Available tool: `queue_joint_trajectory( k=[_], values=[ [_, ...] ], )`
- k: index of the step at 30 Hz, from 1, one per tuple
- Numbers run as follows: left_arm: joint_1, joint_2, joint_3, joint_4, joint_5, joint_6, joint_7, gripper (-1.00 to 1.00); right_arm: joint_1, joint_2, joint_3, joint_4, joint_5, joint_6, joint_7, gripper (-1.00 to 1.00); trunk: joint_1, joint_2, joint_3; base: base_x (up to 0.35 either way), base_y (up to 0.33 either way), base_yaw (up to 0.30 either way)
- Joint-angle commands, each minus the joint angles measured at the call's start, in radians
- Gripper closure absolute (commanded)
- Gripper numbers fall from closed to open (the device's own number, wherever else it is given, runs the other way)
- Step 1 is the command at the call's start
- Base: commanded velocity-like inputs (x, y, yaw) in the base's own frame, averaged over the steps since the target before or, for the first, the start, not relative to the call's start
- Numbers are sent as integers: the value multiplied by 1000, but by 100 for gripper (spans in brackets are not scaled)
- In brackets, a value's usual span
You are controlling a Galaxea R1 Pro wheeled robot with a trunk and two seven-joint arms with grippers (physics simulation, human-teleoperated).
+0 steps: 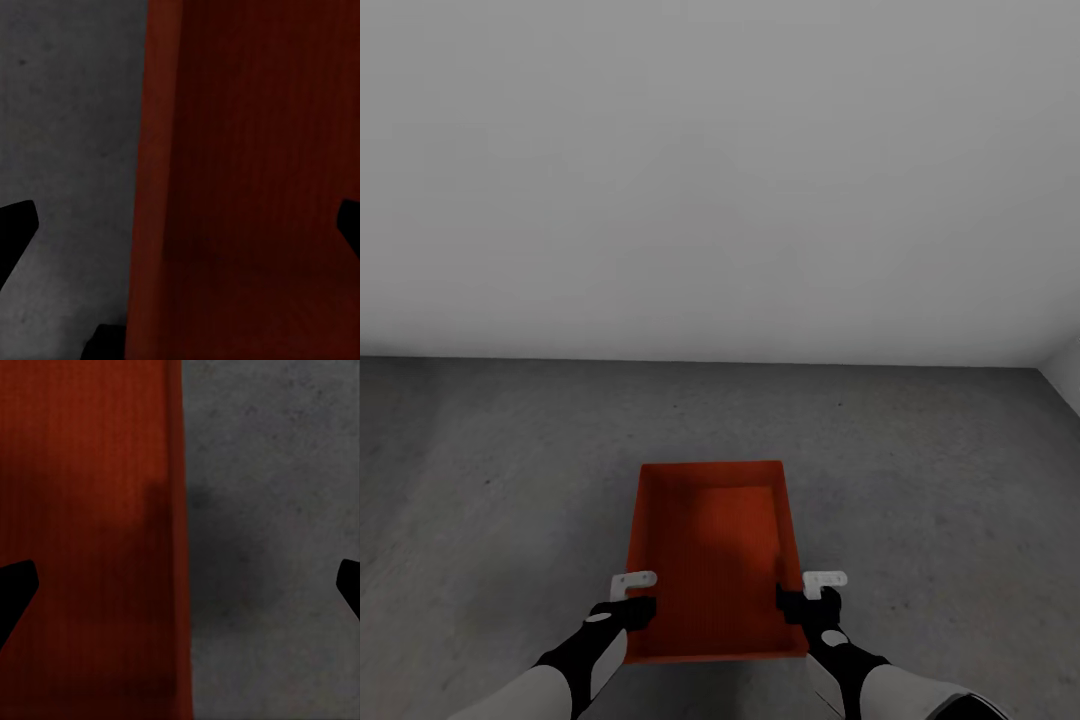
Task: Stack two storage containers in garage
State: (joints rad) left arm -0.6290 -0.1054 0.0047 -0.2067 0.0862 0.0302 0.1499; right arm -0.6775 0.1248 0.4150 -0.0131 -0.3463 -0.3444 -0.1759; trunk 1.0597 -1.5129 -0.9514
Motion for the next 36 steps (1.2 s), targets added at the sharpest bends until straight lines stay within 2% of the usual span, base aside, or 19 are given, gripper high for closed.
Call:
queue_joint_trajectory(
  k=[1,12,36],
  values=[
    [0,0,0,-2,9,3,3,-100,0,0,8,1,-7,-2,-4,-100,0,0,-1,0,0,0],
    [0,-1,1,-2,10,4,5,-100,0,-1,8,1,-9,-2,-4,-100,0,0,-1,0,0,0],
    [0,0,1,-3,10,4,8,-100,0,1,8,1,-10,-2,-4,-100,-92,168,75,0,0,0]
  ],
)
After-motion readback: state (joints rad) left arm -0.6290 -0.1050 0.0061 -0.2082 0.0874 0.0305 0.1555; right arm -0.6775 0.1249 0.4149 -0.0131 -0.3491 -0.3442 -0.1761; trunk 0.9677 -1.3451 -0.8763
